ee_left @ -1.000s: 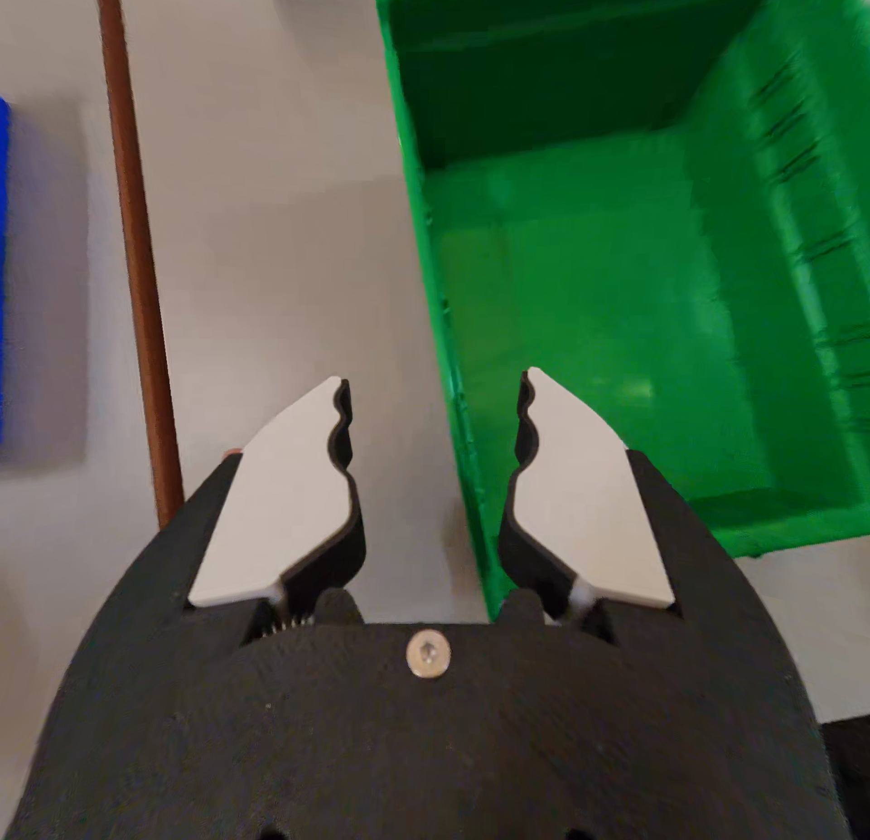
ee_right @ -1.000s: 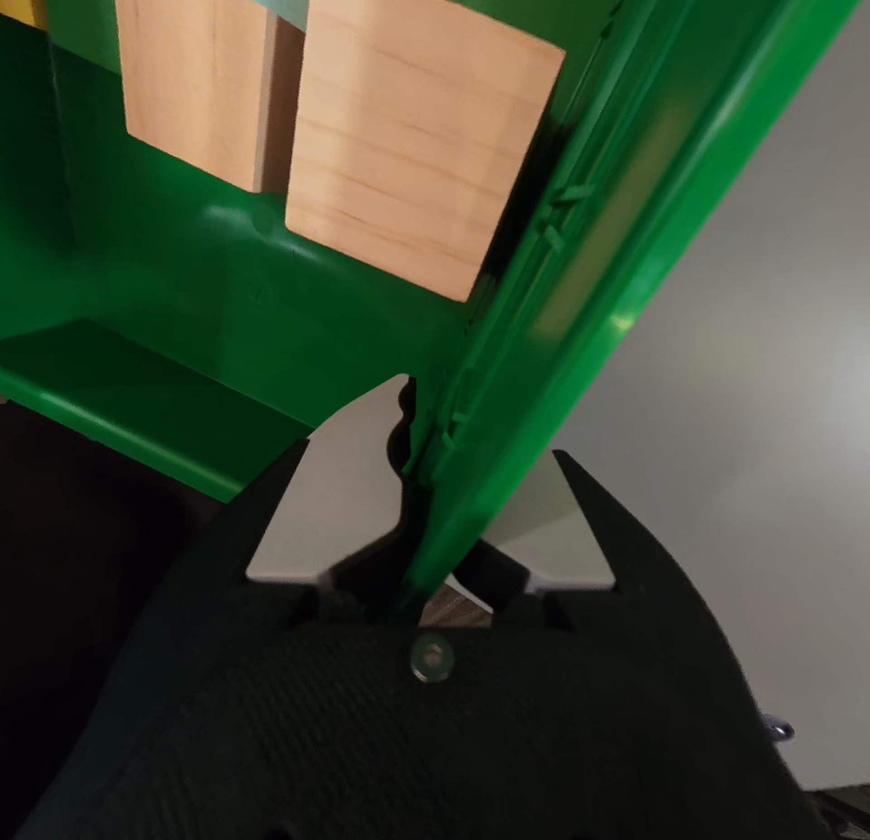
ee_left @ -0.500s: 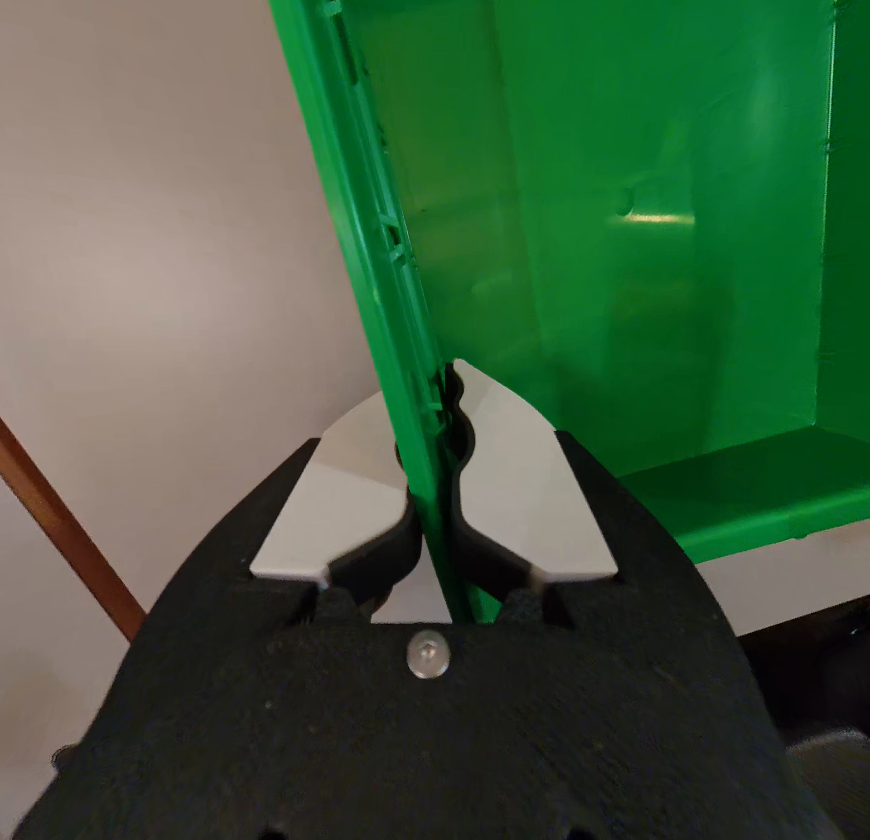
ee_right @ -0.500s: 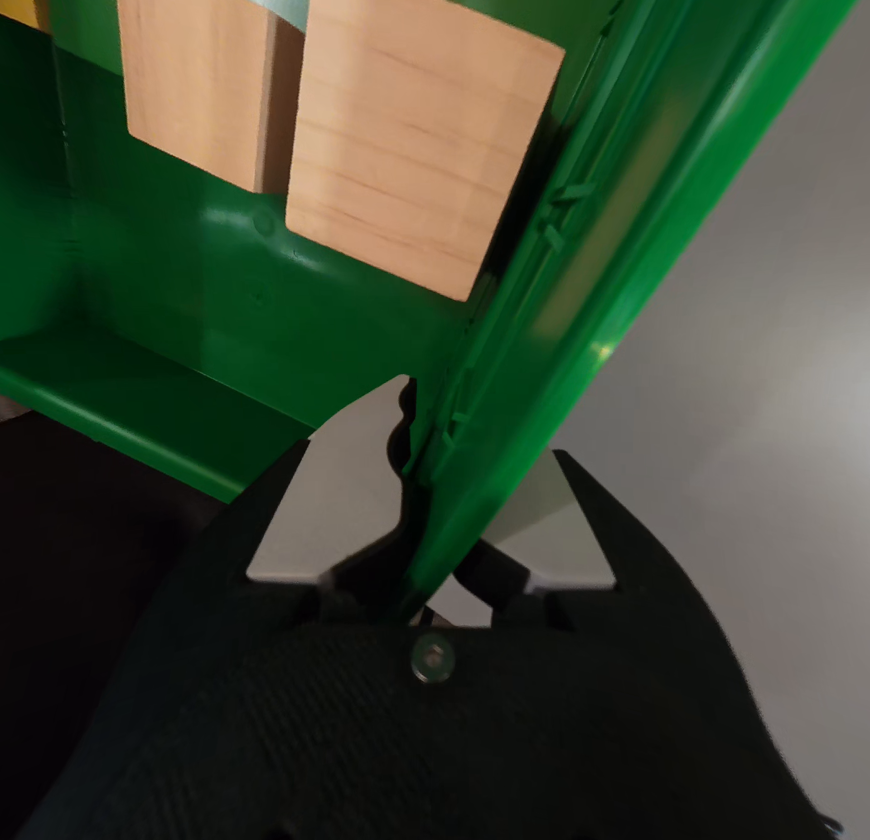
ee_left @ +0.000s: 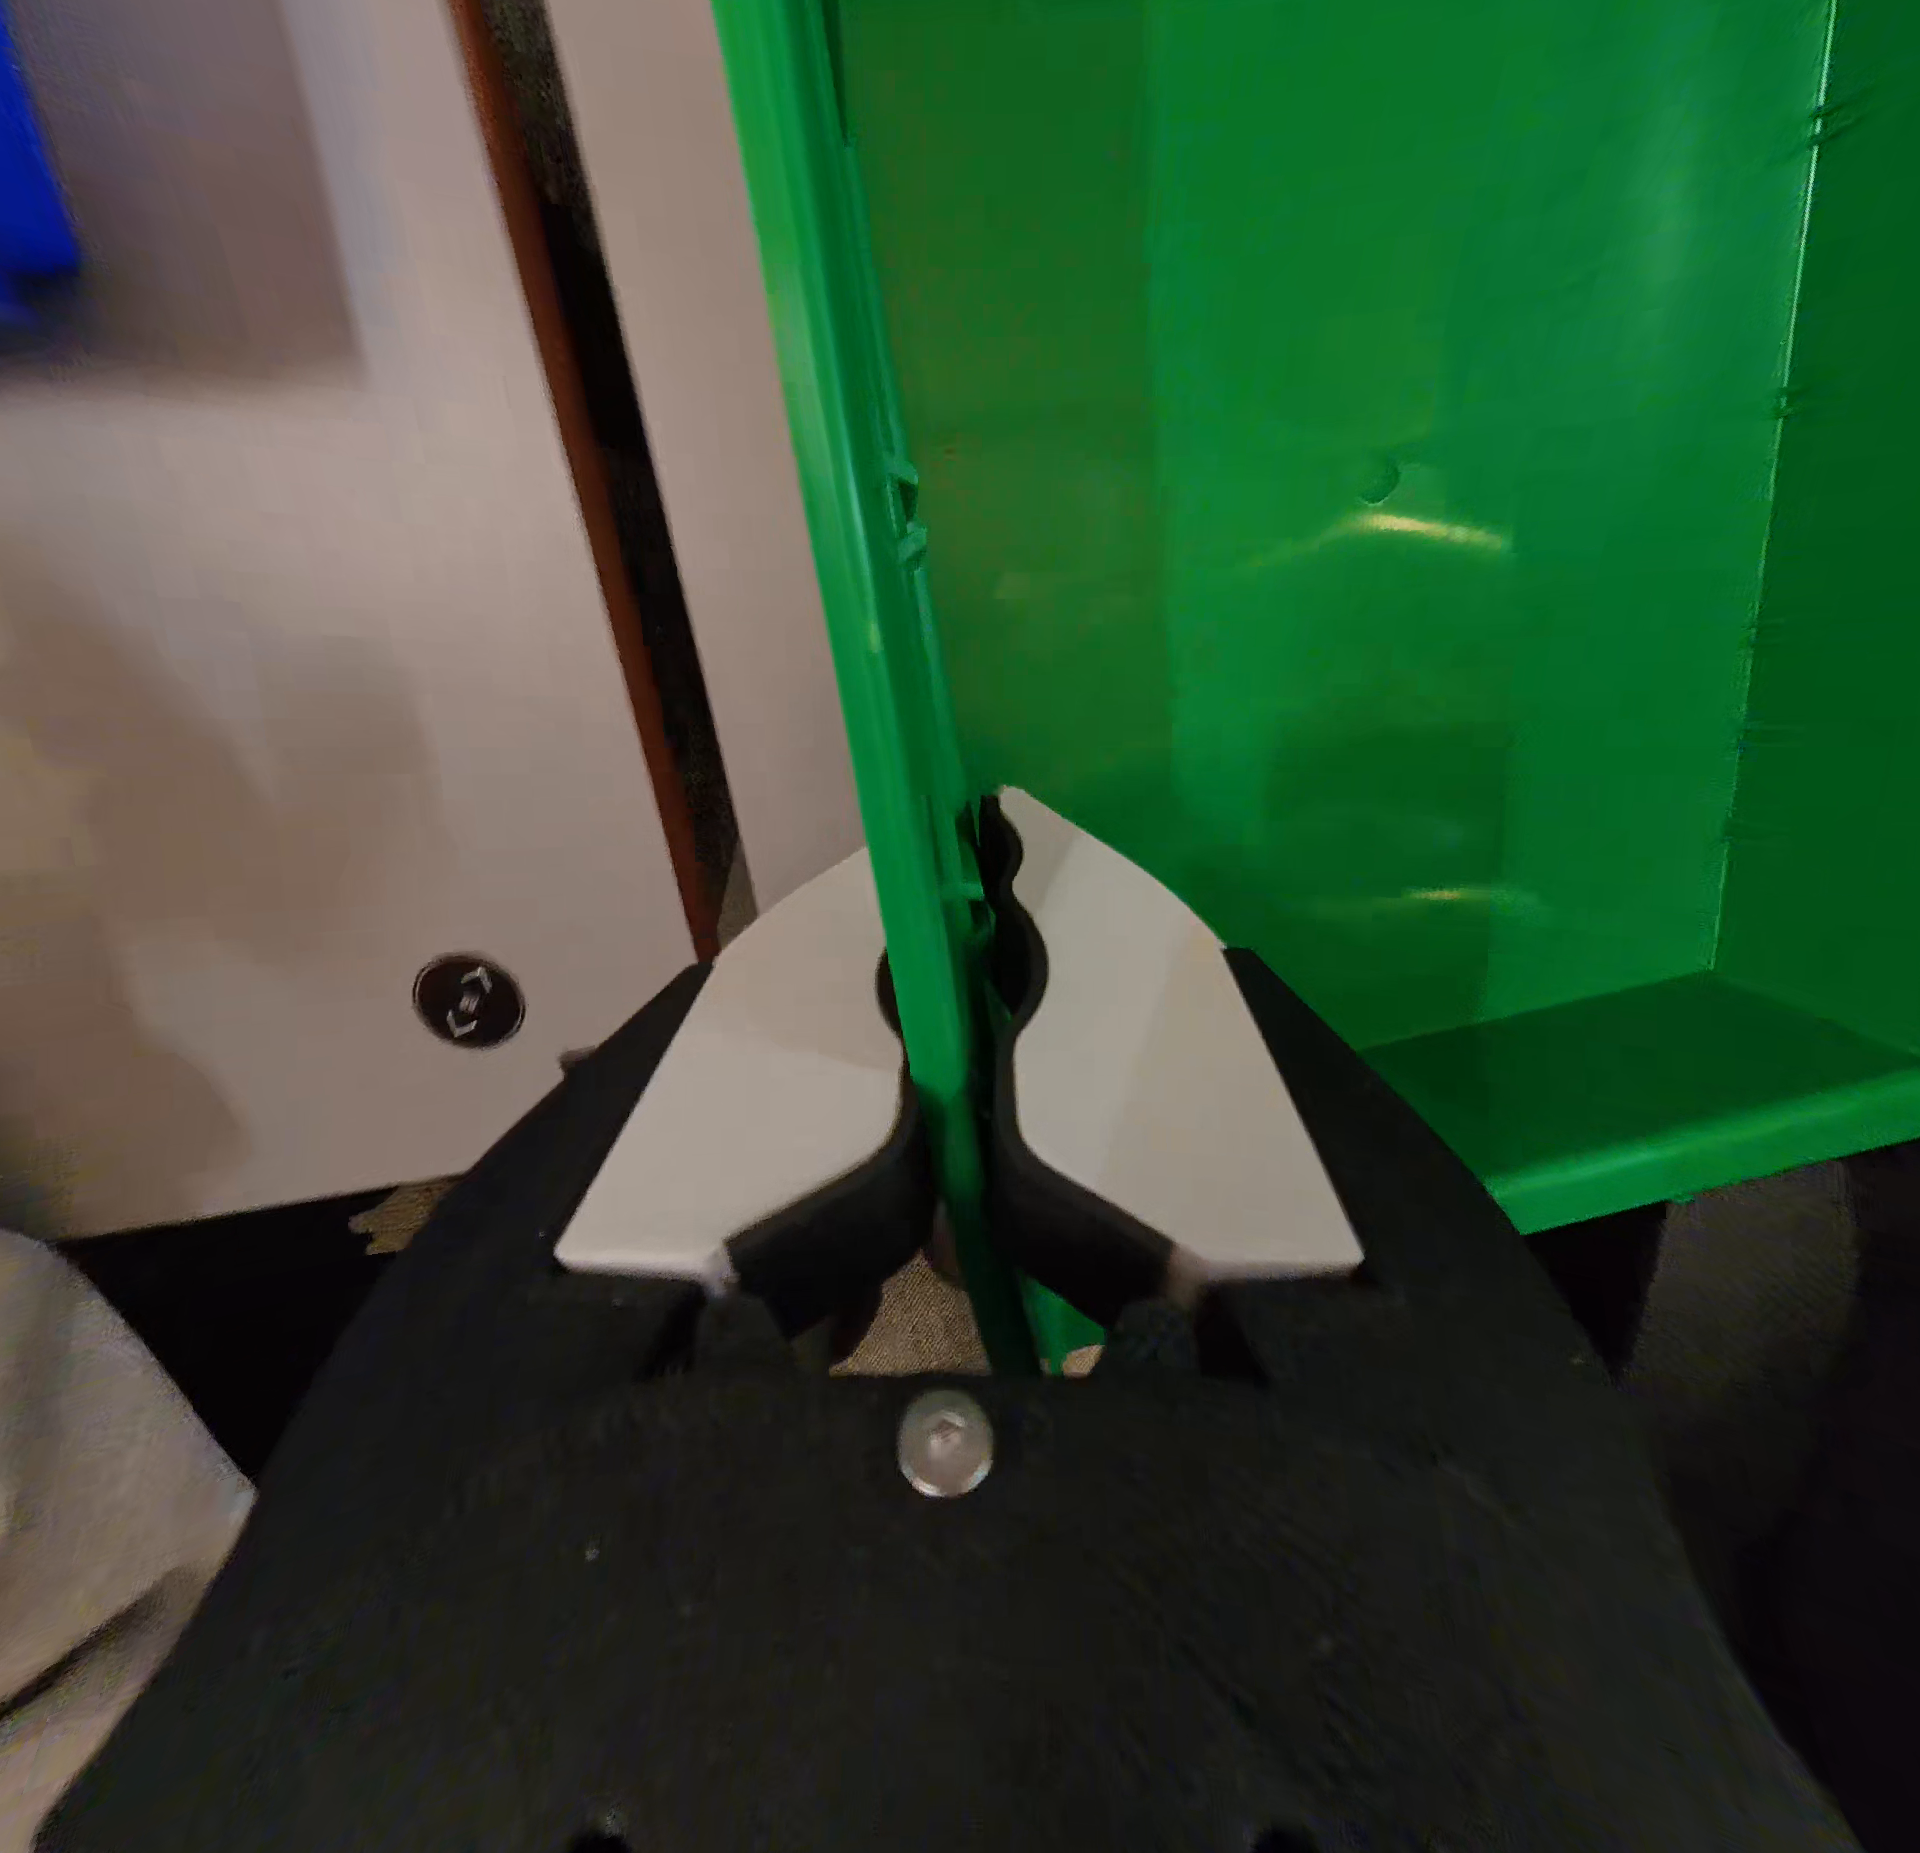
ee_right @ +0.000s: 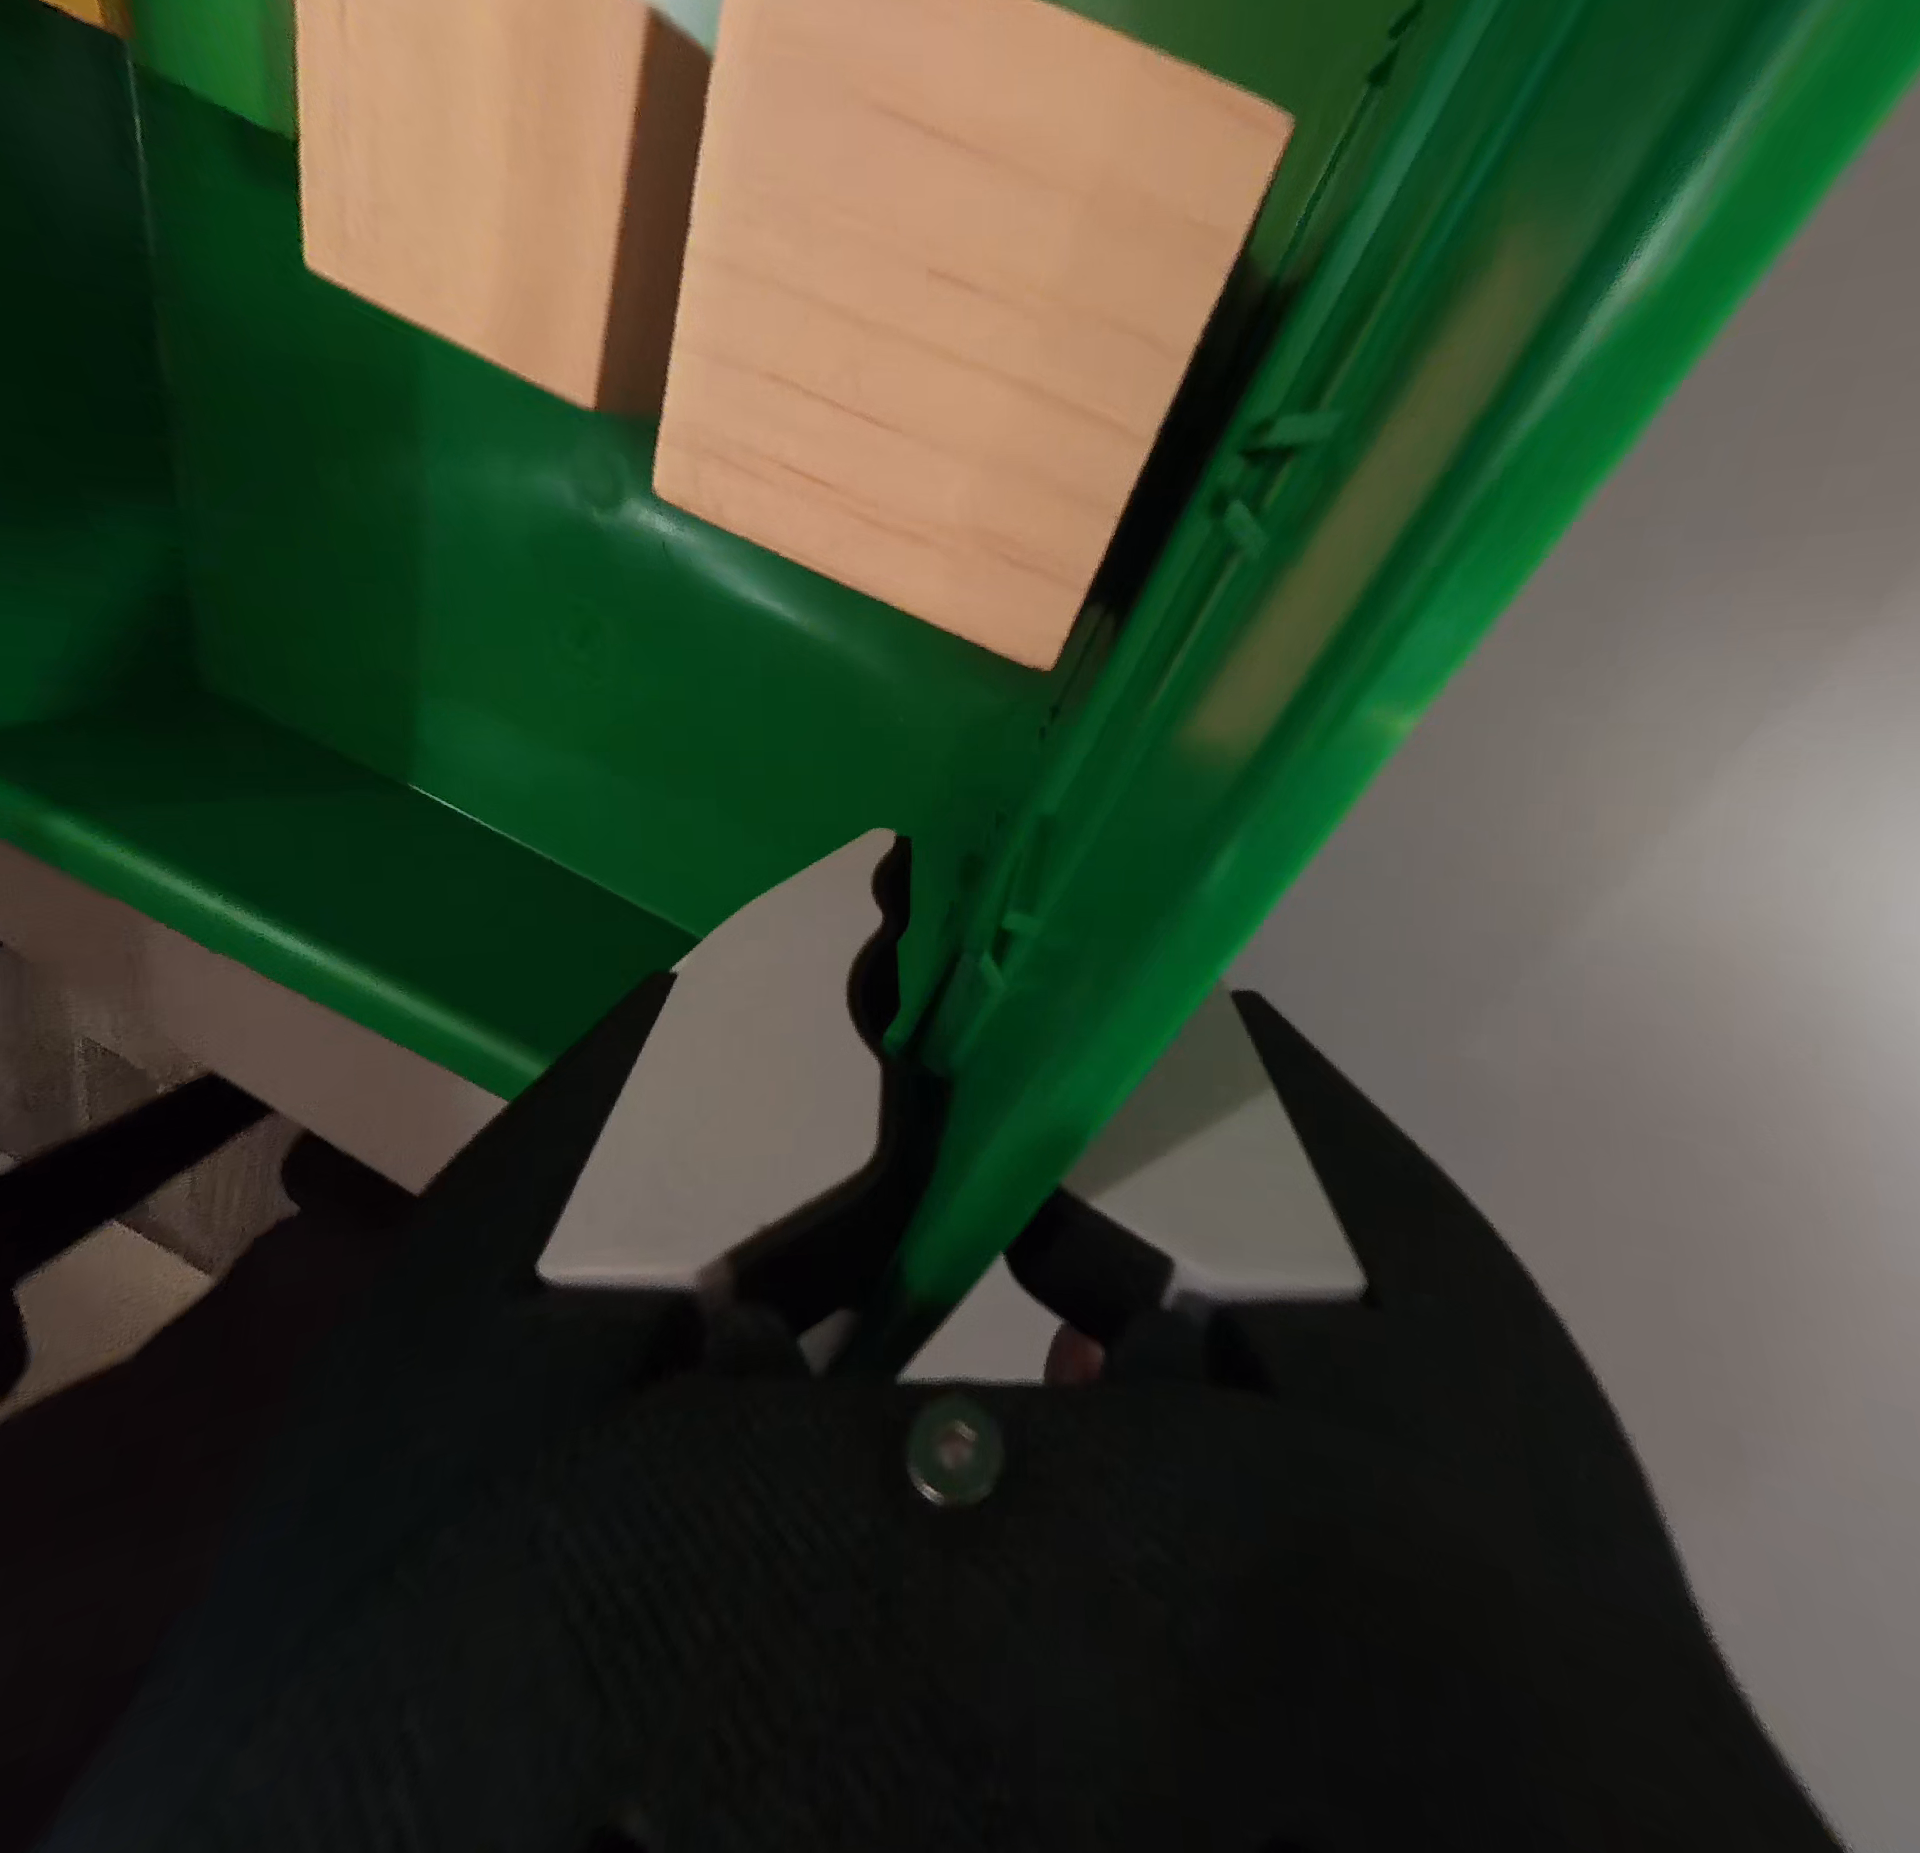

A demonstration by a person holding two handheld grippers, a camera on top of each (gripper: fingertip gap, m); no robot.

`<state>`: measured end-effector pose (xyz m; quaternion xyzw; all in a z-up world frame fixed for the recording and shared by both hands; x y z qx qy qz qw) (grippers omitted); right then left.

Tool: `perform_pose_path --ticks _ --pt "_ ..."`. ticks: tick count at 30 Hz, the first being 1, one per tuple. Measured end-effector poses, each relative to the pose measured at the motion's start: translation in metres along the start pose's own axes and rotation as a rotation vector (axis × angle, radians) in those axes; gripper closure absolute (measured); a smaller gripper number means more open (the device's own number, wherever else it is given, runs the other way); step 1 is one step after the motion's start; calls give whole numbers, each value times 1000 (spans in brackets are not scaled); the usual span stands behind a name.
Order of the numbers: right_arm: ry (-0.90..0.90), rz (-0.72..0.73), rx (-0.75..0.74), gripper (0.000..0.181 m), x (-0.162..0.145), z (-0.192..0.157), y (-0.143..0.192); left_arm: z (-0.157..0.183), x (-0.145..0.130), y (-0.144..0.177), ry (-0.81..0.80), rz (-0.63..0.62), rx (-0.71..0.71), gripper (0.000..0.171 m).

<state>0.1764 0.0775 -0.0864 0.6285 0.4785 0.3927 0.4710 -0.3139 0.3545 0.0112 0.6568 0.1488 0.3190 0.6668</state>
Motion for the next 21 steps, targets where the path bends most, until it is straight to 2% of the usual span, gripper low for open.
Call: perform_pose_path --ticks 5,9,13,16,19,21 --pt "23 9 21 164 46 -59 -17 -18 -25 53 95 153 -81 162" --pt "7 37 51 161 71 -111 -32 -24 -40 79 155 241 -144 162" --pt "37 90 8 156 82 -155 -44 -22 -53 92 177 269 -171 162" --pt "68 121 -1 150 81 -172 -45 -17 -62 99 172 274 -149 162" --pt "93 174 23 136 78 -173 -31 -8 -67 106 155 286 -150 162" --pt "104 210 89 109 75 -168 -12 3 -66 110 146 297 -176 162"
Point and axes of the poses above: each gripper's, where its closed fingertips meet, y back along the fingers, x out of its top, z = x × y across the jaws, the point moved 8 cm from there along y, back along the fingers, and after that the axes turned 3 degrees about -z, right-handed, at the moved point
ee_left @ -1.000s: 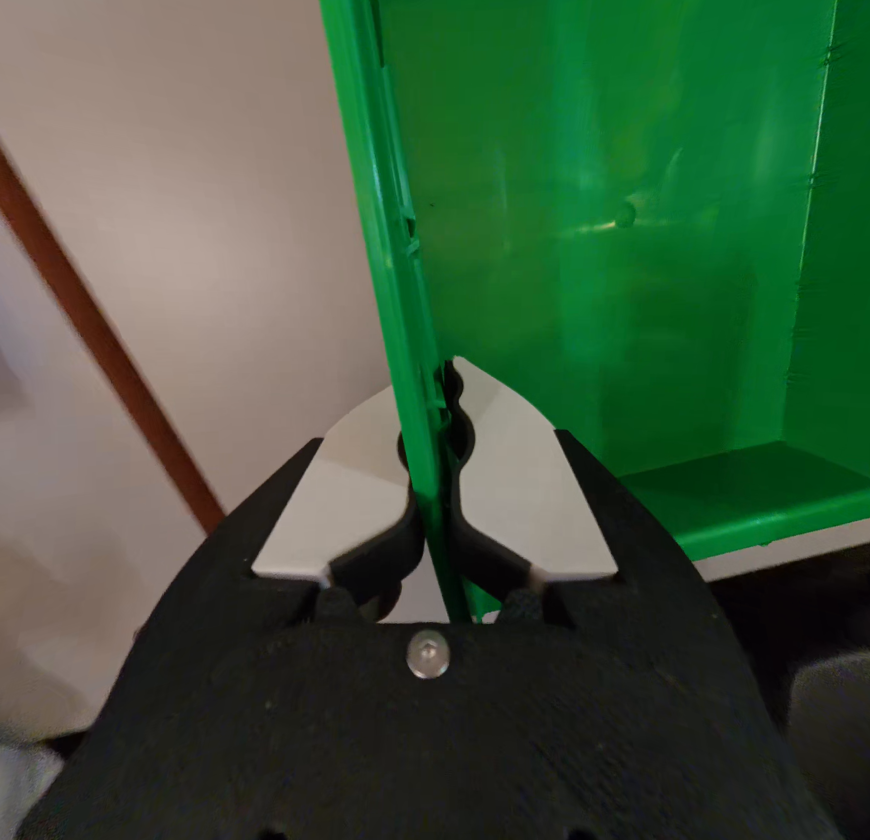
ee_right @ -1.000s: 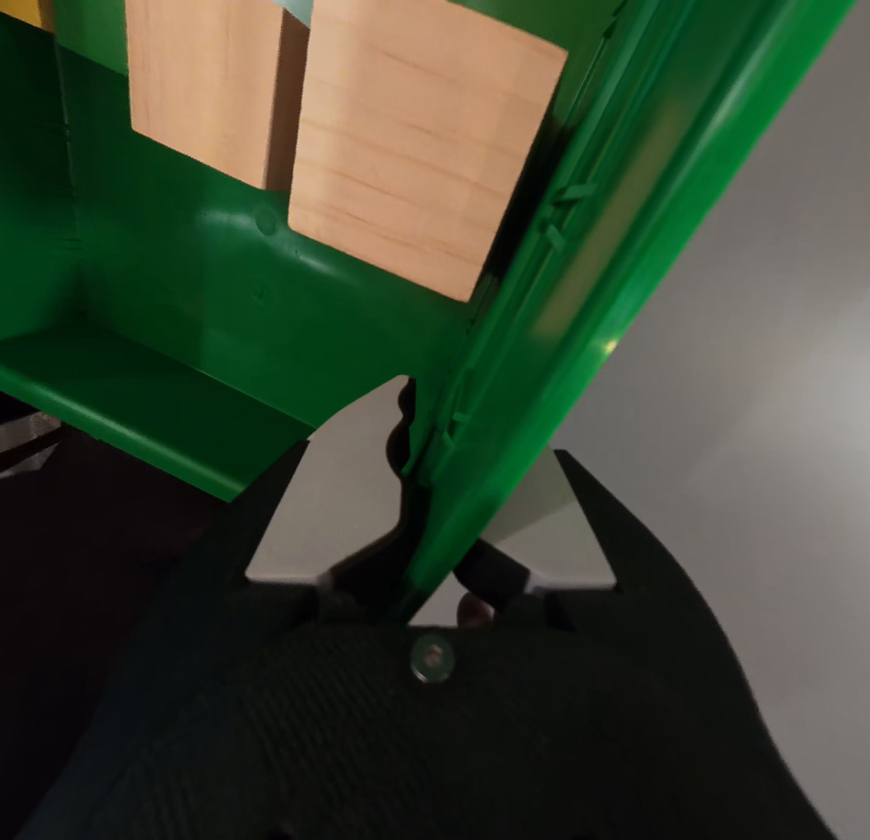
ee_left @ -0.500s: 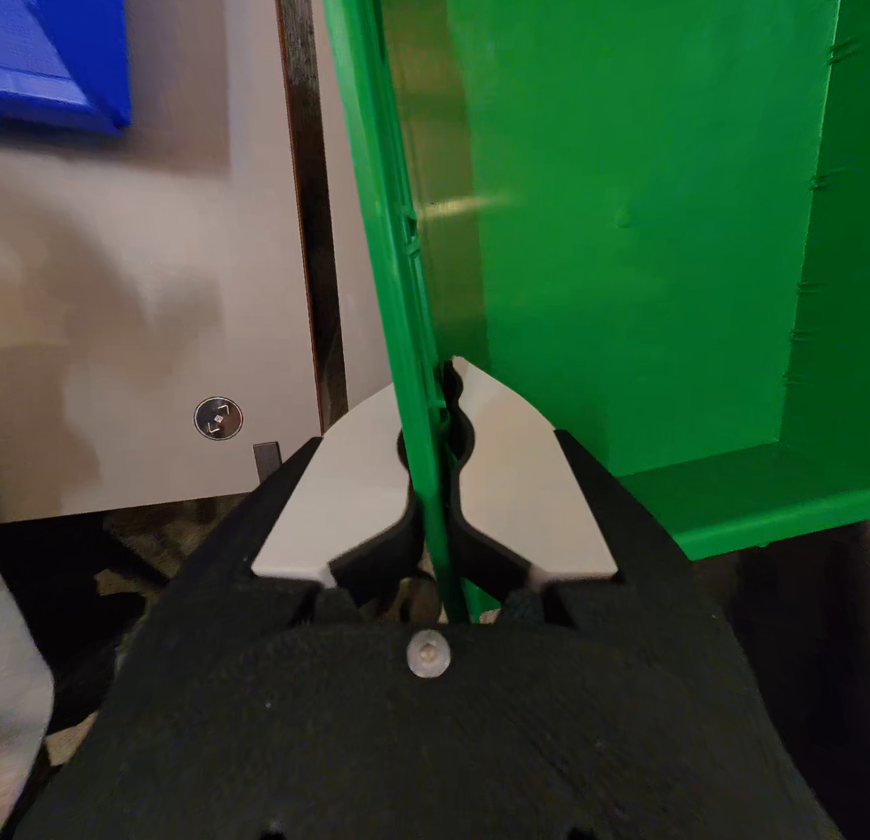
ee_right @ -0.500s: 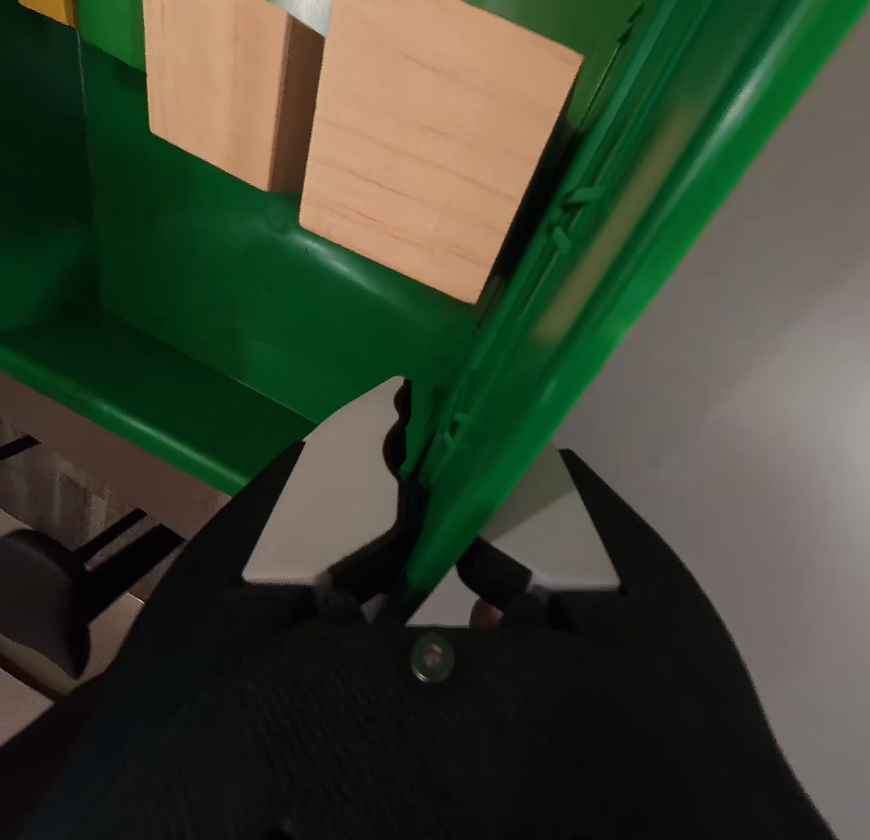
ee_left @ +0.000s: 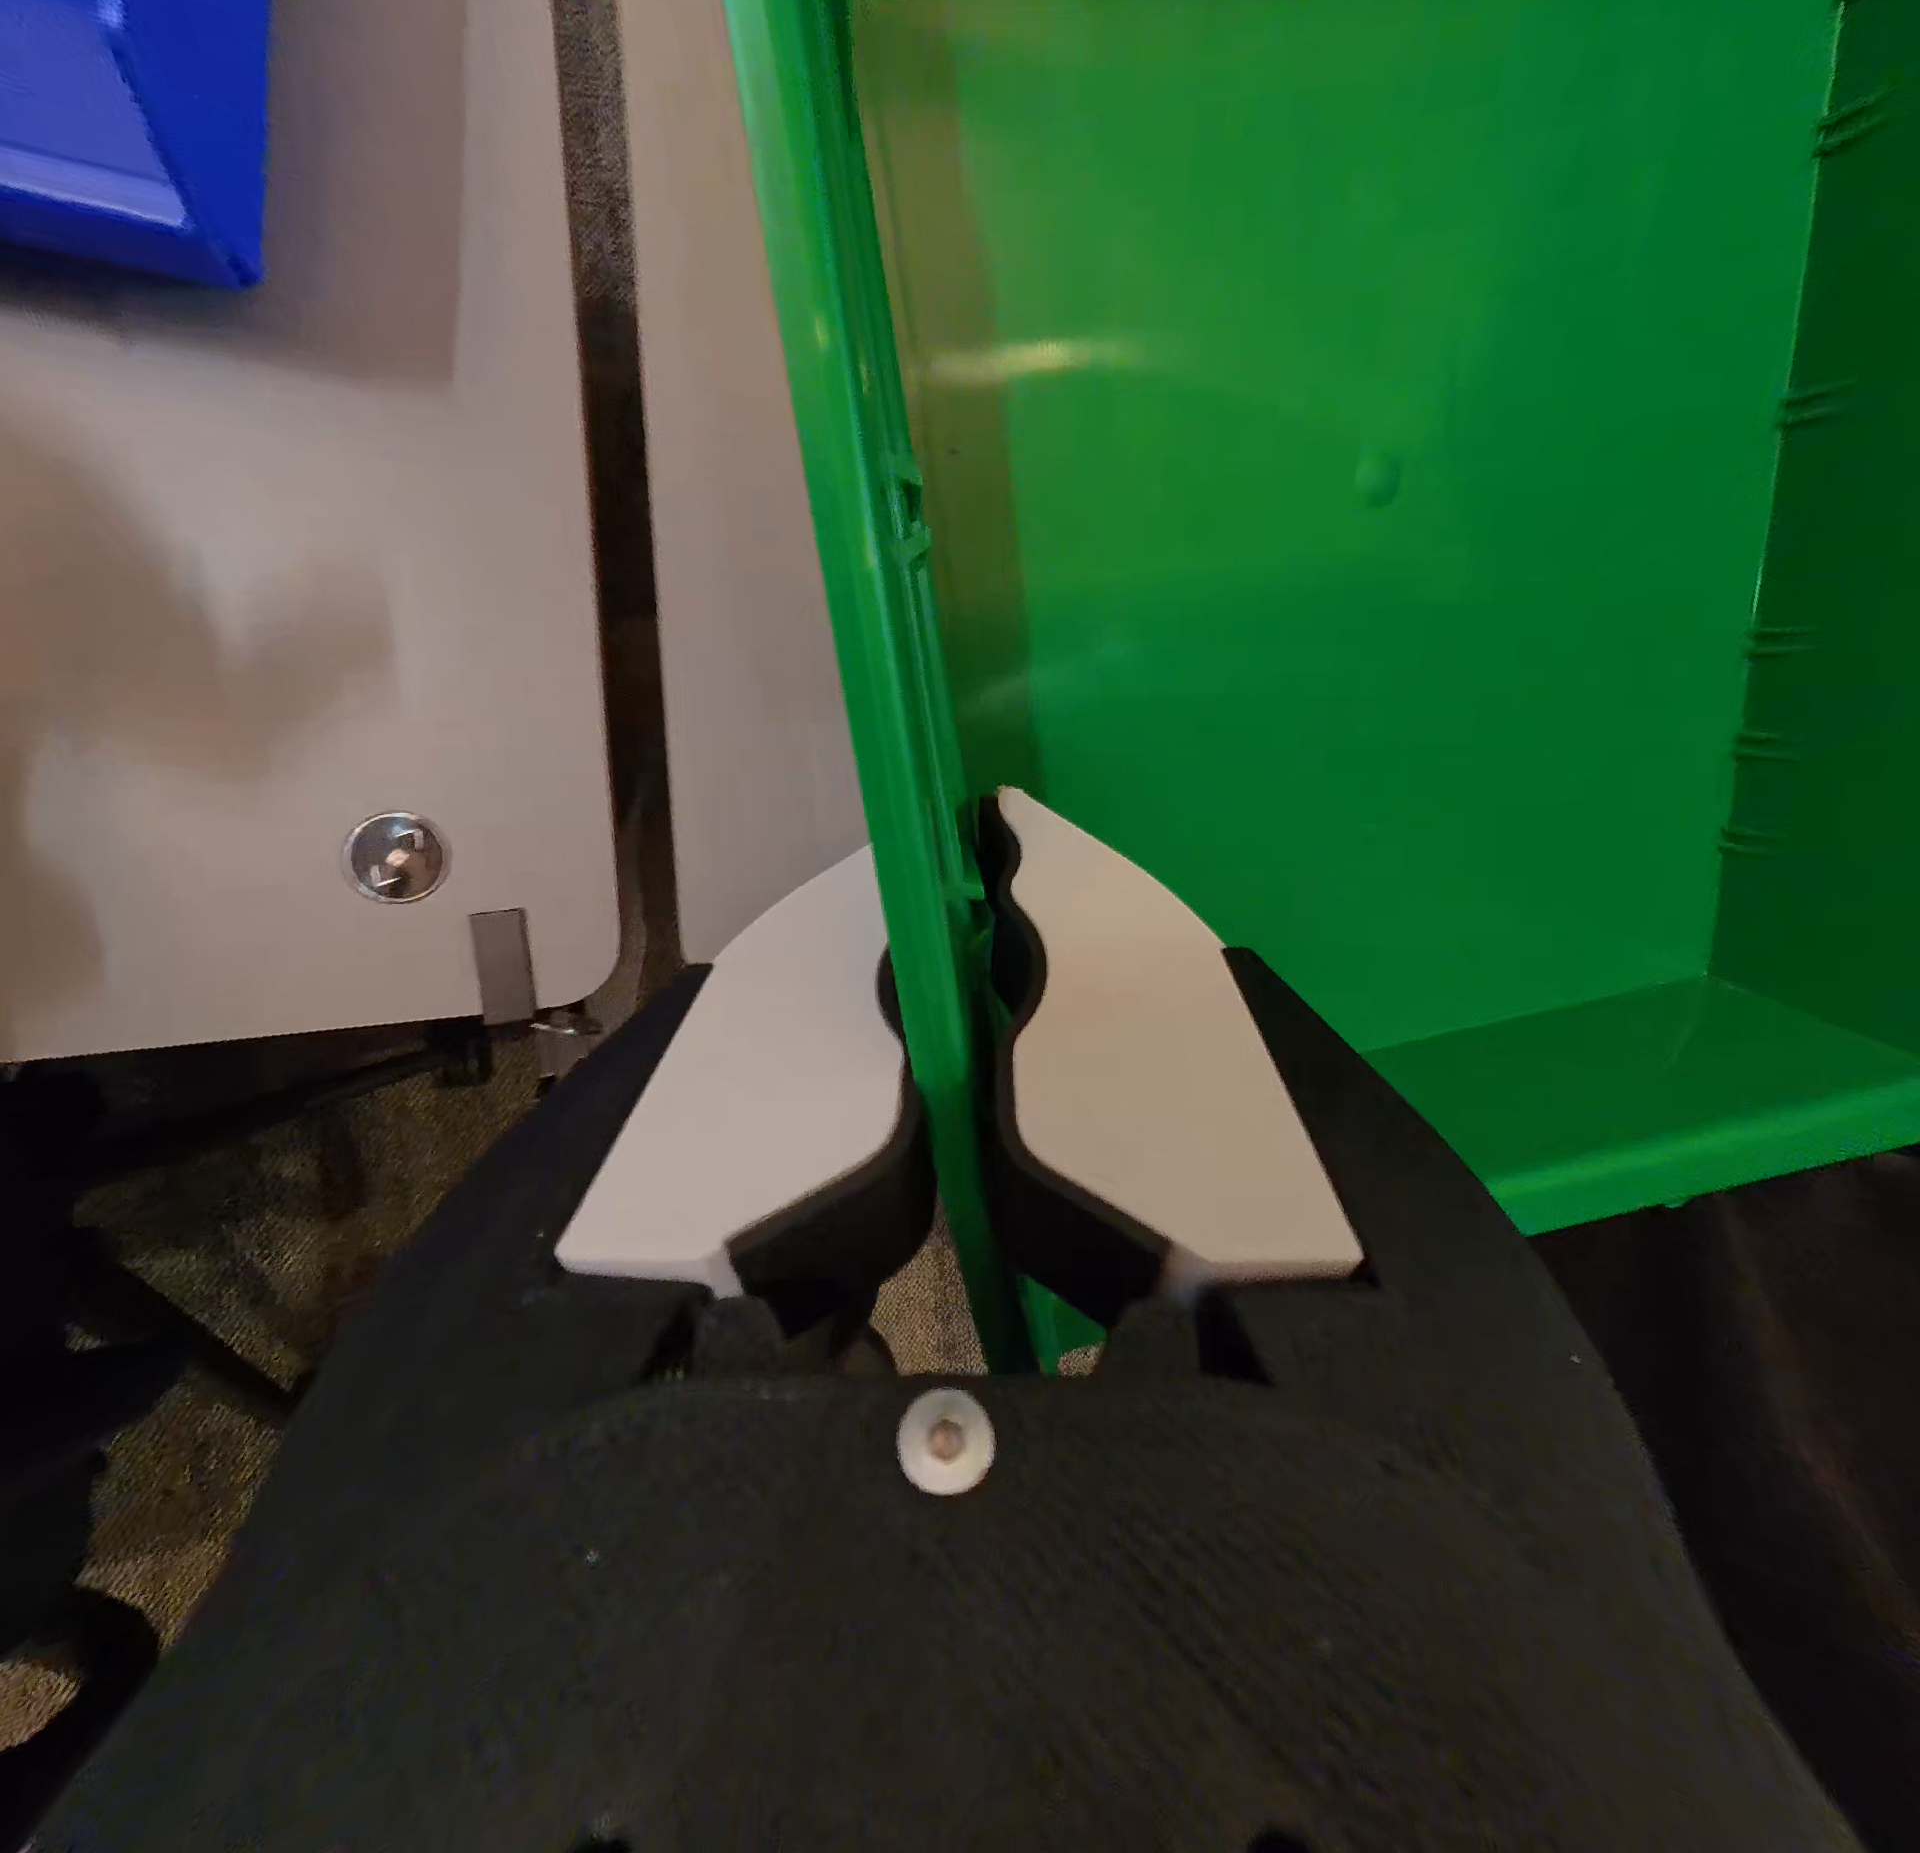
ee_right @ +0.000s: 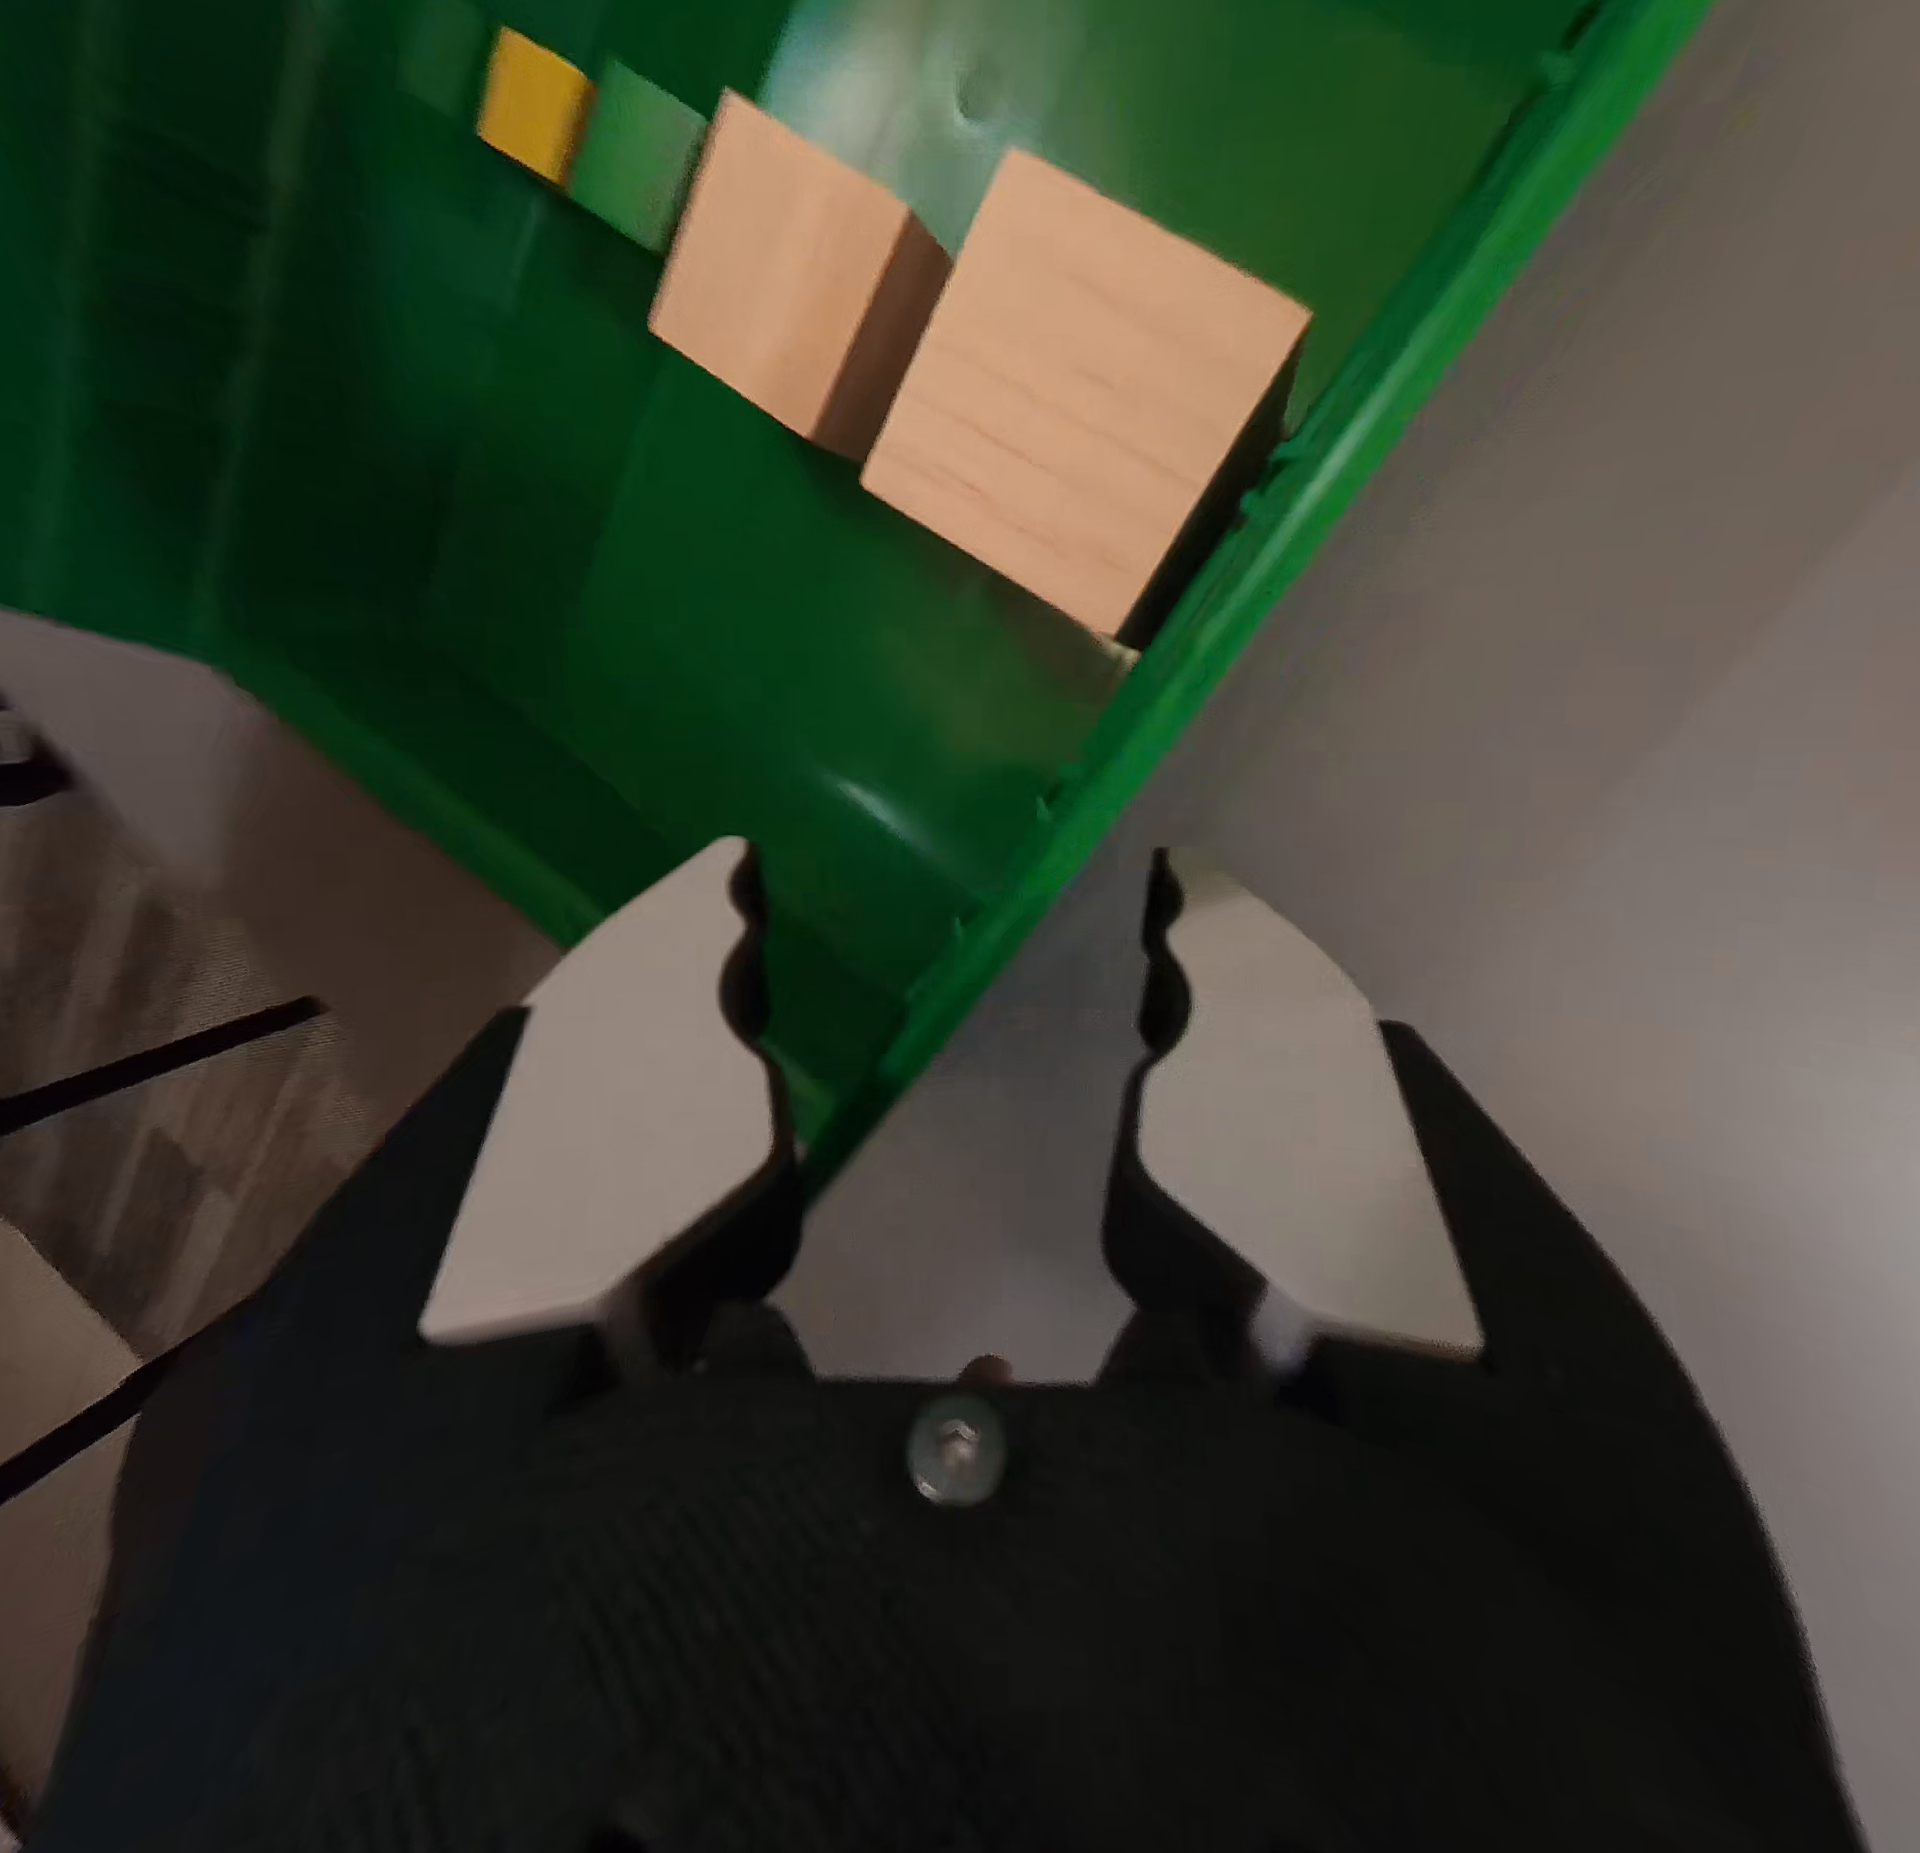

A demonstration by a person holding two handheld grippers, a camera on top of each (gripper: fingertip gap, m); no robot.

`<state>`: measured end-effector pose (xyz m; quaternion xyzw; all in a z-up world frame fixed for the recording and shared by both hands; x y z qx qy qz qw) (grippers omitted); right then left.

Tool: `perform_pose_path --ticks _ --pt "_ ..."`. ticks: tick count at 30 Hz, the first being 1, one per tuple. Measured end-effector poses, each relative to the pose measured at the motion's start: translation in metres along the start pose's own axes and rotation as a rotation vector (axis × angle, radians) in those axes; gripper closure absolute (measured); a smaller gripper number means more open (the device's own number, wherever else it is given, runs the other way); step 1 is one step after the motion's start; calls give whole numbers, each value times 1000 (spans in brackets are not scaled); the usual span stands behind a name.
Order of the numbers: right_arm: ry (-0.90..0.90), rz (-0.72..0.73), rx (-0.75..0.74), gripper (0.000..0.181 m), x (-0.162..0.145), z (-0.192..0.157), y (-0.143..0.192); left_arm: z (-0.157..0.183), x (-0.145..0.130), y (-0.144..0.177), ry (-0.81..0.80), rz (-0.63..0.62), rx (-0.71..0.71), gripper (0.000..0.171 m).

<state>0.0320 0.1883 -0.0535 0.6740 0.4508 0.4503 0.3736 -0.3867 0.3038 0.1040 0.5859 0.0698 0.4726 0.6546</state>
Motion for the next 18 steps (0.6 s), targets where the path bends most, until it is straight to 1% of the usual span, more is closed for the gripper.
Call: perform_pose_path --ticks 1,4,7,8,10,13,15,16,17,18 --pt "4 25 21 106 0 4 13 8 2 1 -9 5 -12 162" --pt "8 111 74 110 -11 21 56 44 14 1 -68 15 -50 162" --pt "42 237 132 106 -46 43 103 97 35 -6 -161 2 -104 162" --pt "53 286 136 103 -63 53 117 118 44 -12 -191 -12 -129 162" --pt "39 381 137 103 -104 76 137 159 64 -30 -234 -55 -180 162" --pt "-54 494 171 97 -175 121 149 227 95 -73 -288 -131 -210 162" --pt "-145 576 179 100 -221 153 149 279 110 -109 -337 -183 -218 162" --pt "-177 611 158 103 -244 169 150 307 114 -130 -358 -210 -237 162" --pt "-200 643 115 112 -267 184 152 336 114 -151 -380 -241 -268 162" --pt "-227 686 40 116 -290 200 157 364 110 -174 -399 -275 -309 162"
Point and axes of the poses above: each gripper's, where its closed fingertips meet, y back along the fingers, x out of its top, z = x × y across the jaws, the point moved 8 cm from there along y, back along the fingers, and after that the axes turned 3 degrees about -z, right-handed, at the moved point
